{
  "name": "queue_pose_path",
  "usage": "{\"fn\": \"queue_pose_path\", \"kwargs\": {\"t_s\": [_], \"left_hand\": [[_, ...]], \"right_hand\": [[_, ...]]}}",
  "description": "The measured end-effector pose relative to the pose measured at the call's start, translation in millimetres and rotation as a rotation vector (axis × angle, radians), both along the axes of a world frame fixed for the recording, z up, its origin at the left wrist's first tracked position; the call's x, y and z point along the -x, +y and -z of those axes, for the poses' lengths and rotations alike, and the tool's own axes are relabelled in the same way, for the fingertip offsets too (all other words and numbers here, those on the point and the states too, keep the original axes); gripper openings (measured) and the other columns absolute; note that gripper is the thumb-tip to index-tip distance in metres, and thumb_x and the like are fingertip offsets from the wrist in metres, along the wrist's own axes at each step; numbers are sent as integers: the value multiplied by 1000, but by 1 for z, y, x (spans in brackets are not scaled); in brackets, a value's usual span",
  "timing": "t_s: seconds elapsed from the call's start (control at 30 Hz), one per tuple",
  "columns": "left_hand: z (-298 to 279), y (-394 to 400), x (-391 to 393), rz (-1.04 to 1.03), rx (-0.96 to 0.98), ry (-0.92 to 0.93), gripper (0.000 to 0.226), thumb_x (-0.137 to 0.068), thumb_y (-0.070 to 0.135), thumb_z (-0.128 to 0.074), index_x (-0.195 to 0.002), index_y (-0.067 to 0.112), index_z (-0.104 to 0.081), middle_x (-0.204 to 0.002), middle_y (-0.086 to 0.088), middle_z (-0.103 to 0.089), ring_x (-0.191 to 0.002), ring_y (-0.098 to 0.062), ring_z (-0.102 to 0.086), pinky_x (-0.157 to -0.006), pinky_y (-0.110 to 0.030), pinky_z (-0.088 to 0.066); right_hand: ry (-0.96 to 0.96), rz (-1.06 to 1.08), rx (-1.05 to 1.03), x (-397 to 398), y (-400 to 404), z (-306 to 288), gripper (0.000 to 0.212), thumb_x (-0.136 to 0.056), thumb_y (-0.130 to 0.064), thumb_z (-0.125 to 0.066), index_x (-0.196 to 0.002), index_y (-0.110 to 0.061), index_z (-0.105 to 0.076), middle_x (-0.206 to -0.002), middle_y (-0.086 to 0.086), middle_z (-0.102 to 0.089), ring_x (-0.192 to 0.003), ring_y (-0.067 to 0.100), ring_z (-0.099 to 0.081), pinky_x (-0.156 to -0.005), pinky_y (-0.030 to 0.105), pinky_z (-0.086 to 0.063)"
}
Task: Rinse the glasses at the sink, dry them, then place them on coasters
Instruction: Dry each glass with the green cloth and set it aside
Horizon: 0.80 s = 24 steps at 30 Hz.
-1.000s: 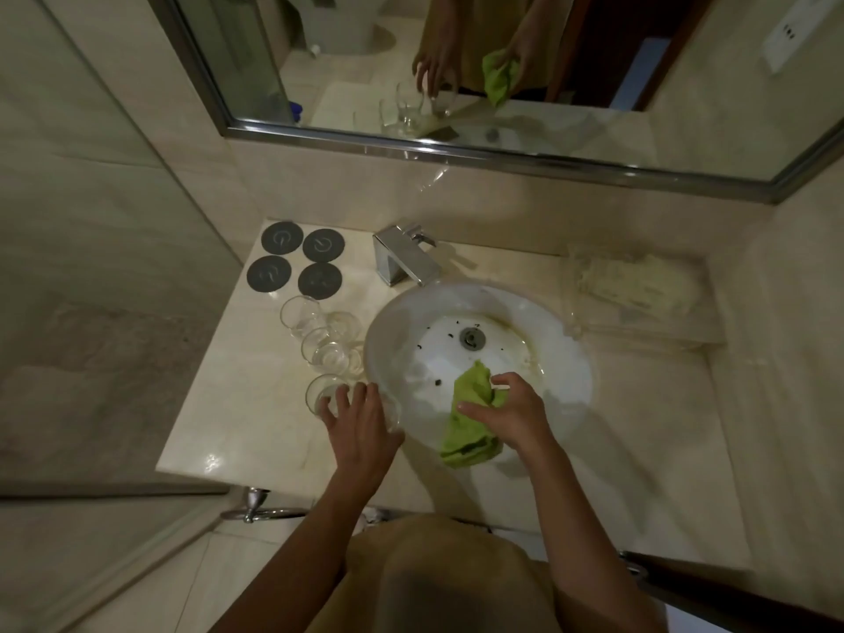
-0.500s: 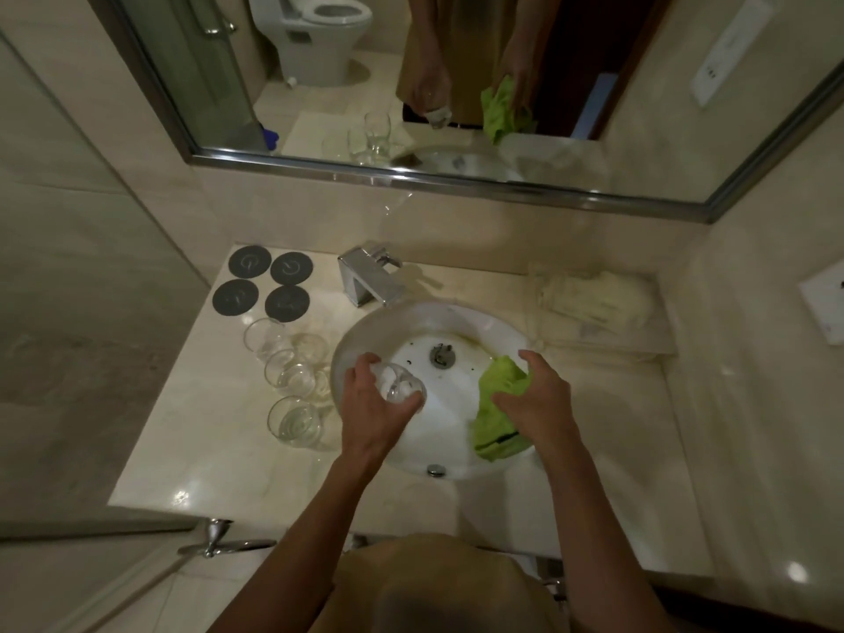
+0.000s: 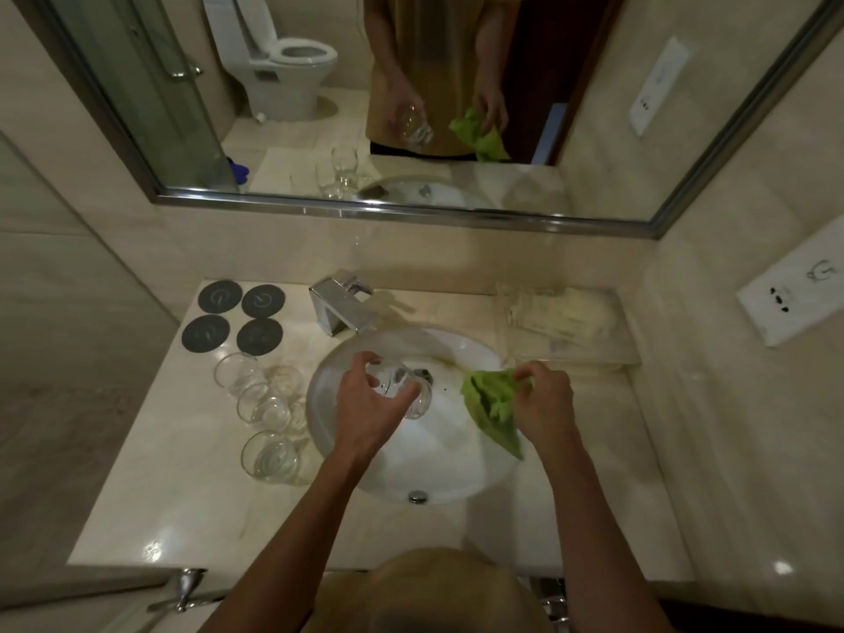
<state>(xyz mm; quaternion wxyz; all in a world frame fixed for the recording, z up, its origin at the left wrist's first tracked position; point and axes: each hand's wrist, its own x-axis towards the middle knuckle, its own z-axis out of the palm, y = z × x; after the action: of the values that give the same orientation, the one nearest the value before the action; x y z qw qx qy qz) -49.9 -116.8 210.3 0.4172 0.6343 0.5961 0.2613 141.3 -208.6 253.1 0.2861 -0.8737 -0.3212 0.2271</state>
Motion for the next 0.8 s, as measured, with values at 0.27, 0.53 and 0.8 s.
{"fn": "queue_pose_path", "kwargs": {"t_s": [0.27, 0.53, 0.8], "left_hand": [[-15, 14, 5, -113, 327, -207, 43, -79, 37, -79, -109, 16, -56, -91, -2, -63, -69, -16, -60, -58, -26, -51], [5, 9, 15, -358, 1266, -1053, 57, -83, 48, -67, -110, 0, -56, -106, -28, -55, -72, -32, -61, -59, -34, -59], [8, 14, 14, -338, 1144, -980, 48, -85, 51, -63, -92, 4, -54, -100, -24, -57, -69, -29, -61, -57, -30, -57]], "right_hand": [[70, -67, 160, -7, 9, 8, 55, -56, -53, -86, -71, -1, -73, -90, 17, -69, -73, 27, -63, -57, 26, -42], [-471, -57, 202, 2, 9, 11, 36, -91, -45, -64, -89, -11, -78, -122, 11, -58, -117, 29, -48, -93, 40, -41], [-441, -60, 282, 23, 3, -13, 55, -105, -52, -28, -111, -9, -62, -111, 14, -63, -102, 34, -62, -77, 35, -42]]}}
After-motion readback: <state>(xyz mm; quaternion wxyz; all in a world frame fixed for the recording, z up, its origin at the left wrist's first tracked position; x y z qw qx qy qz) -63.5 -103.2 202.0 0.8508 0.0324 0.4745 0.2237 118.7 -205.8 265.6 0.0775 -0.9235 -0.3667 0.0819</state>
